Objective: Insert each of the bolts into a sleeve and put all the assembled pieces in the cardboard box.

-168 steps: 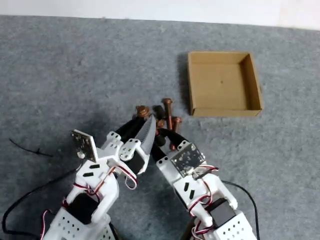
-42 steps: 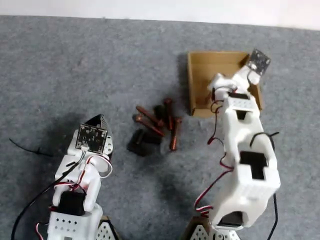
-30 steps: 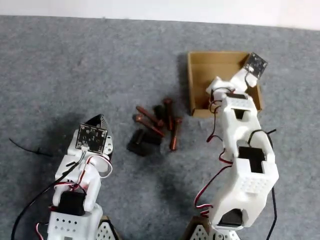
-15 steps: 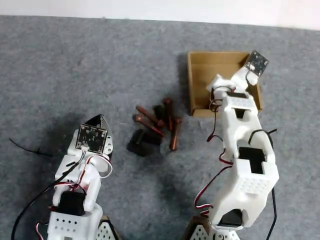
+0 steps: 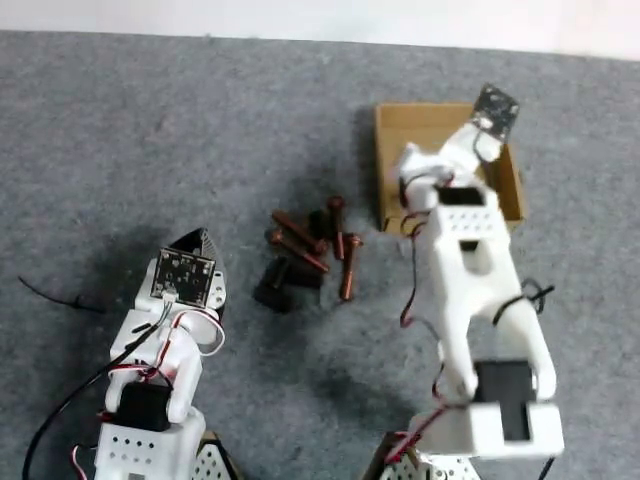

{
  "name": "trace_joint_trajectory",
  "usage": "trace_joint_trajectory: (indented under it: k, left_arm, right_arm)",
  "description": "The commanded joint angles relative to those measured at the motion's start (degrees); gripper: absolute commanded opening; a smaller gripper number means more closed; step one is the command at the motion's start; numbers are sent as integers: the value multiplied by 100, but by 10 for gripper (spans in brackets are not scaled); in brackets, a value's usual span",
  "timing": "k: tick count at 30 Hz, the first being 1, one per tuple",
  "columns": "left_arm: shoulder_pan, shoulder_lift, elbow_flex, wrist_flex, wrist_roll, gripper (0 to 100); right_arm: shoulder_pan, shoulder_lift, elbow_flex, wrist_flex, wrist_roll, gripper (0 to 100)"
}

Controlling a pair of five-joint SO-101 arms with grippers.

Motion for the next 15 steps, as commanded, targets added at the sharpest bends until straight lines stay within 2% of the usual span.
trace_joint_trajectory:
  k: [1,5,11,15]
  left_arm:
    - [-92,-57,110,-132,-18,7]
    - [-92,-57,110,-132,-18,7]
    - [-92,-57,110,-132,-18,7]
    - [-92,-57,110,-132,-26,7]
  right_arm:
    - [-541,-1103,497,31,-35,320]
    - [-1033,-2018,1288,31,132,320]
    - [-2053,-2791,2220,13,1811,320]
    - [-2404,-2774,2510,13,1916,320]
